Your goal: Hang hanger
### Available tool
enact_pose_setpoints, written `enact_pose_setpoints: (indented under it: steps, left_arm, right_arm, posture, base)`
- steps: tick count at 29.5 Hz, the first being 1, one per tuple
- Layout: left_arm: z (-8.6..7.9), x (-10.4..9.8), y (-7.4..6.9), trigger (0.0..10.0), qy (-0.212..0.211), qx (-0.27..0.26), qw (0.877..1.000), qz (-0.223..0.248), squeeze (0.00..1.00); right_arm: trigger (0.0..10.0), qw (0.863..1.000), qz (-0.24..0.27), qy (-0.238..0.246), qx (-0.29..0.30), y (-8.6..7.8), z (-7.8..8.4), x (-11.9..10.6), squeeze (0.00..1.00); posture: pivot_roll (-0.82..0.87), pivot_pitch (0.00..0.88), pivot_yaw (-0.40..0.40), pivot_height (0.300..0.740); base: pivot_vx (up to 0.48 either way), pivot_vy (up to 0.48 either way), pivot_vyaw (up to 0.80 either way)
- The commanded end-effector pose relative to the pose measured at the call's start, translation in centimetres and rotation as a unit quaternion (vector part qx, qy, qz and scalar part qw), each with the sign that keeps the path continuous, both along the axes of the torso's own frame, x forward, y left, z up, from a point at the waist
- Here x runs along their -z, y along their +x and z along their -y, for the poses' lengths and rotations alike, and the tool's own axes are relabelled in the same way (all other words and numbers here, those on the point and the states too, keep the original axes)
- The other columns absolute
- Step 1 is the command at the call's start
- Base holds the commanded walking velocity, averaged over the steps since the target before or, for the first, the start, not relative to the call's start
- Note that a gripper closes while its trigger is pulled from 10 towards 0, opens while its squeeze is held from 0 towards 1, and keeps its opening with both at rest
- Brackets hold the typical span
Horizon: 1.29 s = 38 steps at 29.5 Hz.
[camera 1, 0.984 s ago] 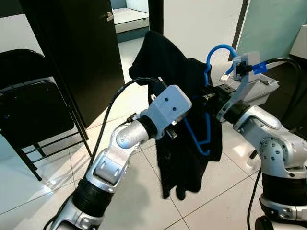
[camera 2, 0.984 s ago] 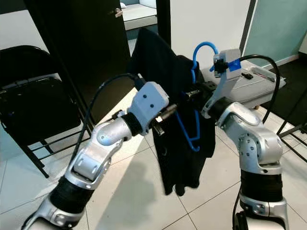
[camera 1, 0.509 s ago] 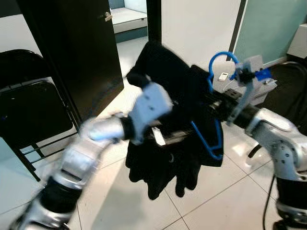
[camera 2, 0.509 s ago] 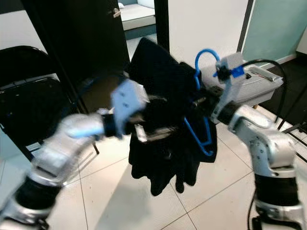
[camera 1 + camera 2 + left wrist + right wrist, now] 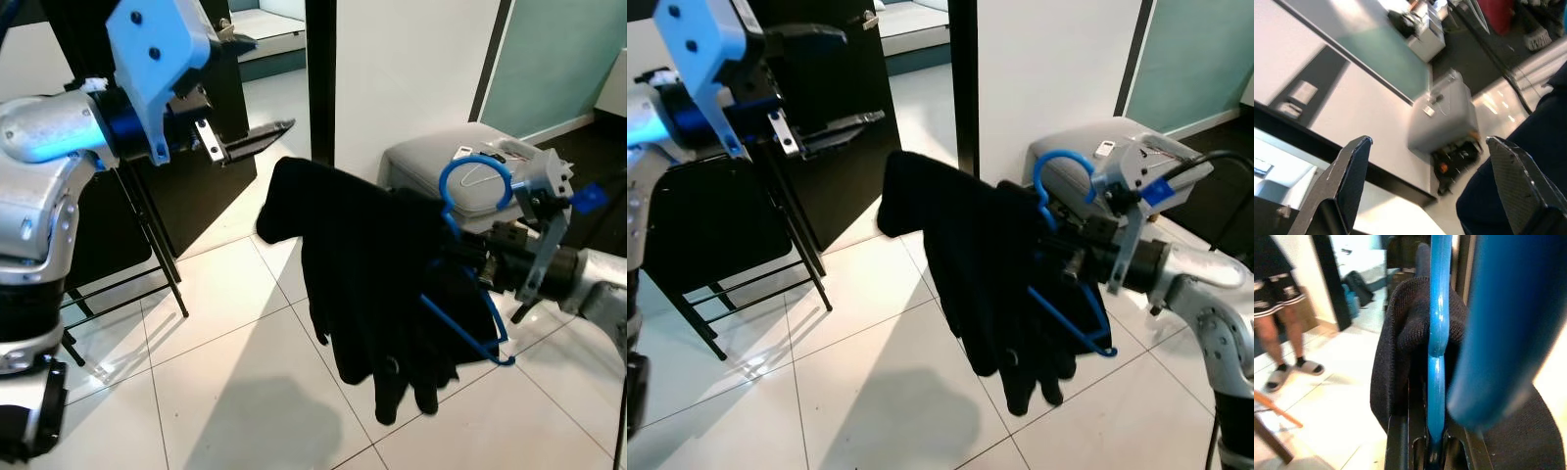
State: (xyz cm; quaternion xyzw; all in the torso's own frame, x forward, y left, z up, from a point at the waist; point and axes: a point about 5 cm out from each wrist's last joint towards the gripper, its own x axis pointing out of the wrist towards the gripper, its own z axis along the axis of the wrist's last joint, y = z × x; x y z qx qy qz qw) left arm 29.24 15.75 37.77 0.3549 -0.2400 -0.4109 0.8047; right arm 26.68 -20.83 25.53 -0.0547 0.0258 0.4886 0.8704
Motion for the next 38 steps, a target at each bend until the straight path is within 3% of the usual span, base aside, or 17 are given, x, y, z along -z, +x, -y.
enact_pose_setpoints:
  steps: [1,3,4,5,6,7,9,10,11,16,19,27,28,29,30,38]
  left_arm:
    - [0.1,0.3,0.0,10.0,0.036,0.009,0.999,-0.010,0.00]
    - [0.6,1.0,0.0,10.0,0.058,0.031,0.997,-0.033,0.00]
    - [1.2,2.0,0.0,10.0,0.075,0.057,0.993,-0.070,0.00]
    - [1.2,2.0,0.0,10.0,0.075,0.057,0.993,-0.070,0.00]
    - [1.9,3.6,-0.3,10.0,0.107,0.092,0.983,-0.121,0.00]
    - [1.9,3.6,-0.3,10.0,0.107,0.092,0.983,-0.121,0.00]
    - [2.5,6.0,-0.6,10.0,0.170,0.135,0.958,-0.186,0.00]
    - [2.5,6.0,-0.6,10.0,0.170,0.135,0.958,-0.186,0.00]
    - [2.5,6.6,-0.7,10.0,0.187,0.144,0.950,-0.203,0.00]
    - [2.3,6.9,-0.7,10.0,0.202,0.157,0.941,-0.223,0.00]
    - [2.0,7.5,-0.6,10.0,0.231,0.161,0.931,-0.231,0.00]
    - [2.0,7.4,-0.2,10.0,0.234,0.153,0.932,-0.229,0.00]
    - [1.9,7.5,-0.2,9.2,0.236,0.153,0.930,-0.236,0.00]
    - [1.9,7.5,-0.2,9.2,0.236,0.153,0.930,-0.236,0.00]
    - [1.9,7.6,-0.3,0.0,0.235,0.156,0.928,-0.244,0.00]
    - [1.6,7.6,-0.6,0.0,0.228,0.170,0.921,-0.267,0.00]
  right_arm:
    - [10.0,0.999,0.015,0.000,-0.039,-0.6,-0.9,-0.6,0.00]
    - [10.0,0.999,0.014,-0.003,-0.052,-0.8,-1.2,-0.6,0.00]
    - [10.0,0.998,0.015,-0.005,-0.066,-0.9,-1.6,-0.6,0.00]
    - [10.0,0.998,0.015,-0.005,-0.066,-0.9,-1.6,-0.6,0.00]
    - [10.0,0.997,0.017,-0.006,-0.078,-1.0,-2.0,-0.6,0.00]
    - [10.0,0.997,0.017,-0.006,-0.078,-1.0,-2.0,-0.6,0.00]
    - [10.0,0.995,0.021,-0.008,-0.096,-1.3,-2.5,-0.6,0.00]
    - [10.0,0.995,0.021,-0.008,-0.096,-1.3,-2.5,-0.6,0.00]
    - [10.0,0.994,0.021,-0.008,-0.104,-1.4,-2.8,-0.6,0.00]
    - [10.0,0.993,0.022,-0.007,-0.117,-1.8,-3.1,-0.6,0.00]
    - [10.0,0.991,0.022,-0.005,-0.130,-2.1,-3.5,-0.5,0.00]
    - [10.0,0.990,0.024,-0.005,-0.140,-2.2,-3.8,-0.5,0.00]
    - [10.0,0.990,0.025,-0.005,-0.142,-2.3,-3.9,-0.6,0.00]
    - [10.0,0.990,0.025,-0.005,-0.142,-2.3,-3.9,-0.6,0.00]
    - [10.0,0.989,0.027,-0.007,-0.142,-2.2,-3.9,-0.6,0.00]
    - [10.0,0.990,0.024,-0.011,-0.142,-2.3,-3.9,-0.3,0.00]
  posture:
    - [-0.08,0.008,0.064,0.740]
    - [-0.08,0.005,0.065,0.740]
    - [-0.08,0.003,0.069,0.740]
    - [-0.08,0.003,0.069,0.740]
    - [-0.09,0.003,0.076,0.740]
    - [-0.09,0.003,0.076,0.740]
    - [-0.09,0.000,0.079,0.740]
    - [-0.09,0.000,0.079,0.740]
    - [-0.09,0.000,0.083,0.740]
    - [-0.09,0.000,0.085,0.740]
    - [-0.08,0.000,0.093,0.740]
    - [-0.08,0.000,0.093,0.740]
    - [-0.08,0.000,0.093,0.740]
    - [-0.08,0.000,0.093,0.740]
    - [-0.09,0.000,0.093,0.740]
    - [-0.09,0.000,0.093,0.740]
  base:
    - [0.000,0.000,0.00]
    - [0.000,0.000,0.00]
    - [0.000,0.000,0.00]
    - [0.000,0.000,0.00]
    - [0.000,0.000,0.00]
    - [0.000,0.000,0.00]
    - [0.000,0.000,0.00]
    - [0.000,0.000,0.00]
    - [0.000,0.000,0.00]
    - [0.000,0.000,0.00]
    - [0.000,0.000,0.00]
    - [0.000,0.000,0.00]
    - [0.000,0.000,0.00]
    - [0.000,0.000,0.00]
    - [0.000,0.000,0.00]
    - [0.000,0.000,0.00]
